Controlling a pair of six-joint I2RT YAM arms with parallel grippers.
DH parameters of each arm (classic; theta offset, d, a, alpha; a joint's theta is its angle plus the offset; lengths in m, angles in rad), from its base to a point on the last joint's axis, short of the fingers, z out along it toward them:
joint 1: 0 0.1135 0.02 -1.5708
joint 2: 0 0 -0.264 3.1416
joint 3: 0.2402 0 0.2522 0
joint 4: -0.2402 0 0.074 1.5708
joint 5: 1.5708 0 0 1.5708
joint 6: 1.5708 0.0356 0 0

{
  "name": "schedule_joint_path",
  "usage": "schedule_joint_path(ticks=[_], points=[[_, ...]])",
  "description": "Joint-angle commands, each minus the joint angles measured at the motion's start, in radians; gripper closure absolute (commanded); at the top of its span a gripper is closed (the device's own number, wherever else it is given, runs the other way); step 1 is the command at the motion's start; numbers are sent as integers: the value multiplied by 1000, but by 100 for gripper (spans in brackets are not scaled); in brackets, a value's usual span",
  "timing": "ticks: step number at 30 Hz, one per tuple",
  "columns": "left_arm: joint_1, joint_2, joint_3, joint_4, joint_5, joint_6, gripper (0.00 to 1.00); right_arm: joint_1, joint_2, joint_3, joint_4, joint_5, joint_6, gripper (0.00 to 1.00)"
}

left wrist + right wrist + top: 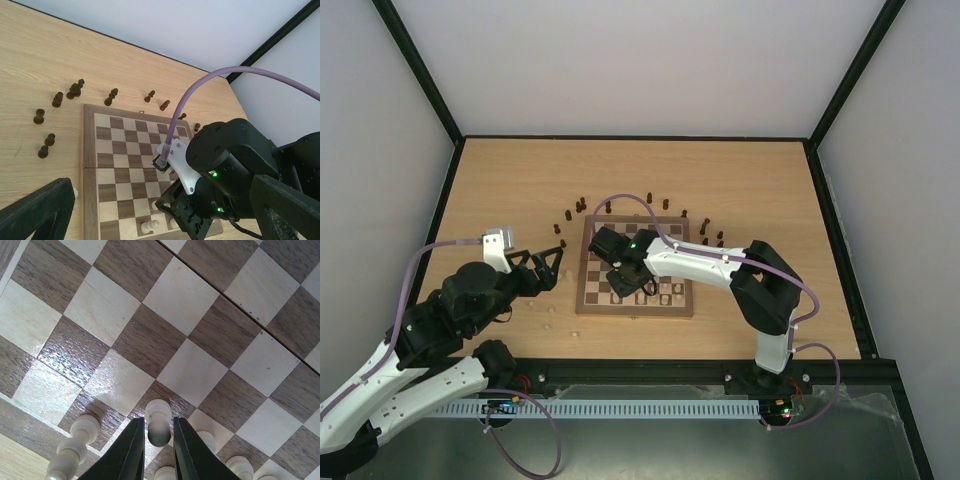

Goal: Set up the chess pieces on the board
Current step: Place the chess piece on the chessboard.

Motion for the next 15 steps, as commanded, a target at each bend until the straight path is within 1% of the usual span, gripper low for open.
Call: schedule_joint_path(ticks=[1, 9, 11, 13, 15], points=[[6, 5, -10, 17, 0, 10, 1, -5, 9, 8, -37, 3, -1, 81], [6, 10, -8, 22, -1, 11, 1, -5, -23, 14, -39, 9, 3, 80], [6, 10, -7, 21, -1, 12, 1, -5, -52, 11, -31, 10, 2, 75], [6, 11, -5, 21, -1, 13, 1, -5, -89, 3, -18, 8, 0, 68], [6, 10, -4, 20, -3, 14, 1, -5, -118, -2, -14, 5, 0, 65]])
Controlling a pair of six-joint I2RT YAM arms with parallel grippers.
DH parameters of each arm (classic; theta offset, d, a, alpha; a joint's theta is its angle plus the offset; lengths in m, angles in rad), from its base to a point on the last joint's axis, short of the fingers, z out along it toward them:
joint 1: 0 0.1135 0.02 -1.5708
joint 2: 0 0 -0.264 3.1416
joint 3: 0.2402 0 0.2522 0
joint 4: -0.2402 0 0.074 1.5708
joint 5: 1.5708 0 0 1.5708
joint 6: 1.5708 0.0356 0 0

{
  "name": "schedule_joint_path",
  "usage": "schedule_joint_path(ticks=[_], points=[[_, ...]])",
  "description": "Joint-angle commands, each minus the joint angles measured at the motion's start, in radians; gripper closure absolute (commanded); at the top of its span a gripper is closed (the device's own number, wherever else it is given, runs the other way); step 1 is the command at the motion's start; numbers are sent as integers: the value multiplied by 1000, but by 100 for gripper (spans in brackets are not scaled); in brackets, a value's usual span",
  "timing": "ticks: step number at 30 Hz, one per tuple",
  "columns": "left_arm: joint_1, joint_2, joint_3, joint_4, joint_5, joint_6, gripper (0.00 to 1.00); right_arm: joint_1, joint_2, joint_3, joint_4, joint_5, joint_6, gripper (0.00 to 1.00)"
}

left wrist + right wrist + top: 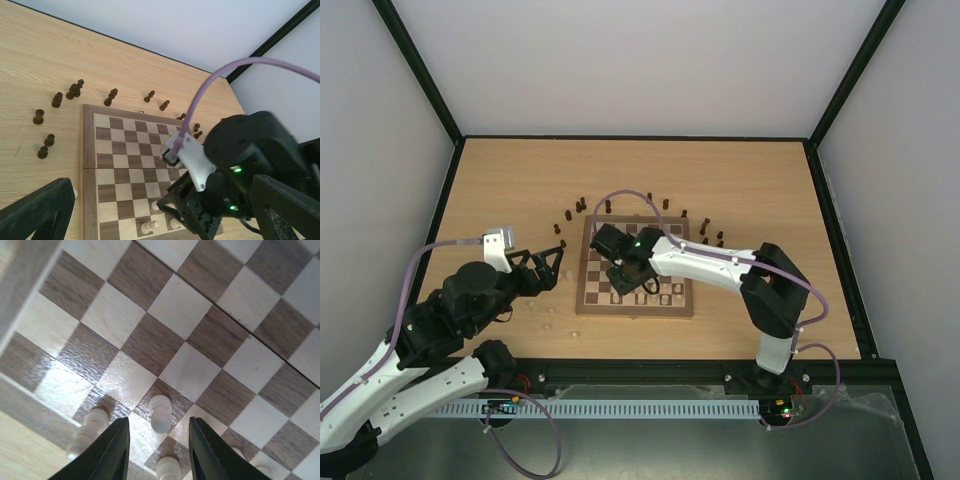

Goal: Set up the chess pieces on the board
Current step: Place the chess piece on the chessboard, then pick up the chess piece at the center of the board.

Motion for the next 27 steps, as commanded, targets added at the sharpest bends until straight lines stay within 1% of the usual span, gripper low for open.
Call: schedule_joint_path(ticks=[1, 4, 8, 9, 12, 14, 15, 16, 21, 27], points=[[6, 8, -4, 15, -4, 14, 1, -5, -101, -4, -16, 3, -2, 63], [6, 4, -1, 15, -7, 15, 1, -5, -139, -12, -12, -13, 1, 58], [6, -6, 5, 23, -4, 18, 1, -1, -183, -35, 5, -48, 3, 46], [6, -11, 6, 25, -1, 19, 1, 3, -193, -42, 9, -56, 4, 42], [6, -33, 13, 36, 3, 29, 1, 19, -214, -57, 22, -76, 10, 24], [6, -43, 21, 42, 8, 34, 1, 38, -222, -61, 28, -84, 9, 9], [6, -49, 26, 45, 17, 39, 1, 55, -222, -59, 30, -85, 9, 4], [6, -54, 30, 48, 22, 44, 1, 63, -219, -54, 30, -84, 10, 1], [7, -103, 42, 66, 46, 55, 1, 137, -189, -14, 24, -88, 14, 2], [6, -144, 68, 44, 41, 53, 1, 205, -128, 28, 21, -93, 18, 1]])
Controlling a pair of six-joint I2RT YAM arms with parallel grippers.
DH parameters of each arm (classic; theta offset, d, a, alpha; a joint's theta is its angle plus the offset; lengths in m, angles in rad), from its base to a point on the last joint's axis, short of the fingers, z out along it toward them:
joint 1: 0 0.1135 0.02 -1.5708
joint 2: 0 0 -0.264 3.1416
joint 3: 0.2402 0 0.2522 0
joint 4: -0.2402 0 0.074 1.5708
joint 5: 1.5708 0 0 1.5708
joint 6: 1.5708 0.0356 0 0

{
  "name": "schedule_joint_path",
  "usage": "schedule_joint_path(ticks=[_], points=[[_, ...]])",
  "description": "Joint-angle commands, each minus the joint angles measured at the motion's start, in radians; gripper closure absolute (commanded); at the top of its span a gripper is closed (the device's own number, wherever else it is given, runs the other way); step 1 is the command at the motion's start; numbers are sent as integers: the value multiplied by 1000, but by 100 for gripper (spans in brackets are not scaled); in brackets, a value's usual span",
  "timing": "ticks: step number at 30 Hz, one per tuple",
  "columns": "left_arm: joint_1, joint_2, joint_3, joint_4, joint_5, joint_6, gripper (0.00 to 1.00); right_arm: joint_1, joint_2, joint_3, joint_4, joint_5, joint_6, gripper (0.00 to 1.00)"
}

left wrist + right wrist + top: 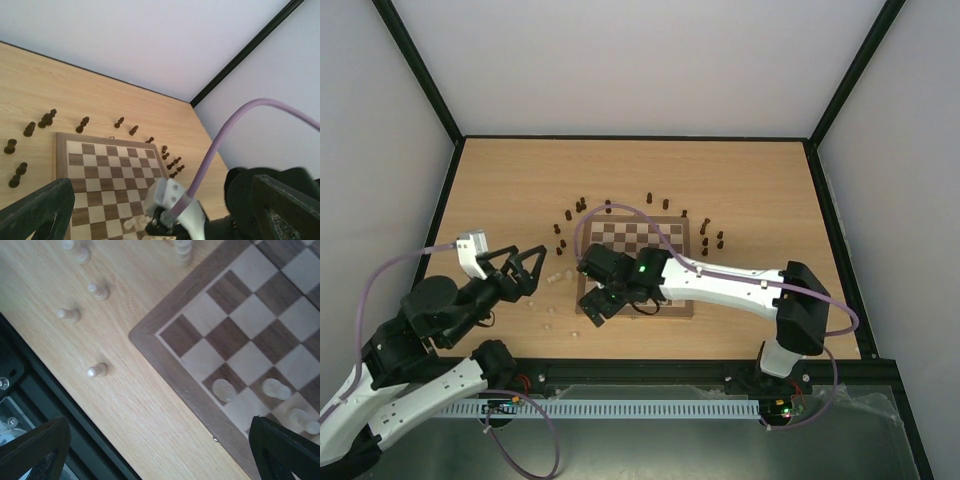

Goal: Set up the chess pieces on the board
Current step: Pick up the chess piece at the center of the board.

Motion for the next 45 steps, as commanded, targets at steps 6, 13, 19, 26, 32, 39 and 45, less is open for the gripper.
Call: schedule_joint_path(ticks=[6, 13, 19, 26, 32, 39, 45], points=[[7, -58, 42, 11, 5, 20, 1, 92, 125, 87, -20, -20, 9, 11], [6, -76, 47, 11, 10, 26, 1, 143, 250, 166, -35, -31, 3, 38], [6, -119, 50, 6, 10, 29, 1, 149, 337, 213, -45, -40, 0, 53], [7, -125, 53, 4, 10, 34, 1, 149, 414, 271, -62, -32, -8, 61], [6, -123, 50, 5, 7, 33, 1, 149, 454, 300, -72, -30, -19, 65], [6, -122, 50, 5, 4, 35, 1, 149, 471, 299, -86, -29, -20, 68], [6, -118, 44, 13, 5, 32, 1, 149, 470, 284, -78, -37, -22, 76]])
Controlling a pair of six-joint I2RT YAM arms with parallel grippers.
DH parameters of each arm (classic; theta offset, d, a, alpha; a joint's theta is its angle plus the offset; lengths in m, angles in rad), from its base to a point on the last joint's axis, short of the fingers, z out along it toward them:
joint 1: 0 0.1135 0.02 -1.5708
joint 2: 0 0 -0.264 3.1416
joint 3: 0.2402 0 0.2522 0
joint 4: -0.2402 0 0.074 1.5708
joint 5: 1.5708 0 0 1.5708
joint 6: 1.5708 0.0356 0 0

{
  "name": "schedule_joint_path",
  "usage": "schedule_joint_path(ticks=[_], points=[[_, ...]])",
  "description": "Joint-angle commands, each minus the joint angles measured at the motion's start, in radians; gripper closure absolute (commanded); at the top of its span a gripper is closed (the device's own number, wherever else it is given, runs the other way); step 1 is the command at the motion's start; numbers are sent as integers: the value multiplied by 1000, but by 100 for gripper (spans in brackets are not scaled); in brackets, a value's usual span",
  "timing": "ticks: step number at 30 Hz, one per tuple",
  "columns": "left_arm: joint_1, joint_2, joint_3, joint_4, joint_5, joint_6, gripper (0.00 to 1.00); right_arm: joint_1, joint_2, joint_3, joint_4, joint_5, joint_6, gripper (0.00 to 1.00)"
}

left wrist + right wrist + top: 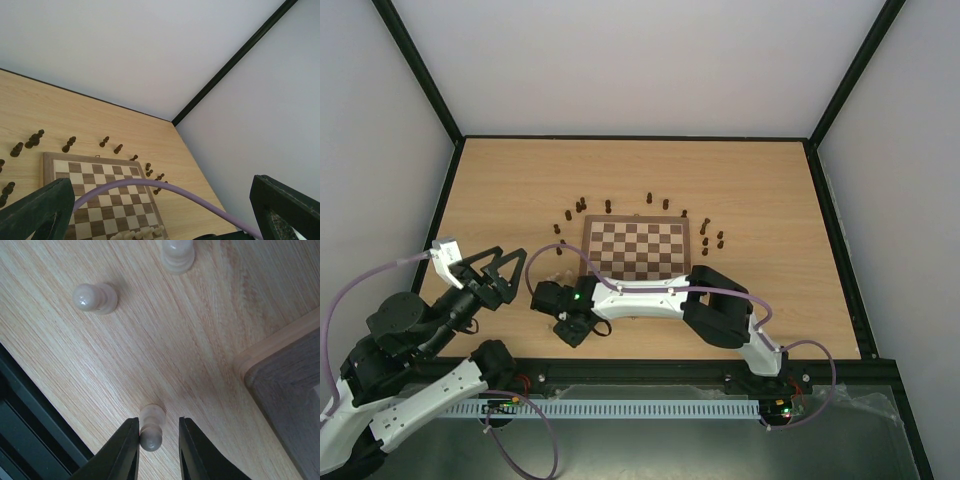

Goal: Set up the chess pieces on the board
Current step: Pick up the chess piece at the center of the board.

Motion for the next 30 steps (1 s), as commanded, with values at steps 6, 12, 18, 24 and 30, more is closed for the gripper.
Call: schedule_joint_path(ticks=[6, 12, 18, 24, 30], points=[[6, 3, 4, 20, 1, 8, 1, 4, 17, -5, -49, -19, -12, 79], [6, 11, -1, 27, 3, 8, 1, 4, 10, -22, -46, -34, -14, 89], [6, 17, -1, 34, 3, 8, 1, 4, -51, -60, -26, -41, -10, 92], [6, 24, 0, 37, 2, 6, 1, 4, -162, -104, -34, -19, -8, 92], [6, 28, -4, 43, 2, 4, 1, -11, -258, -118, -73, 37, -12, 92]])
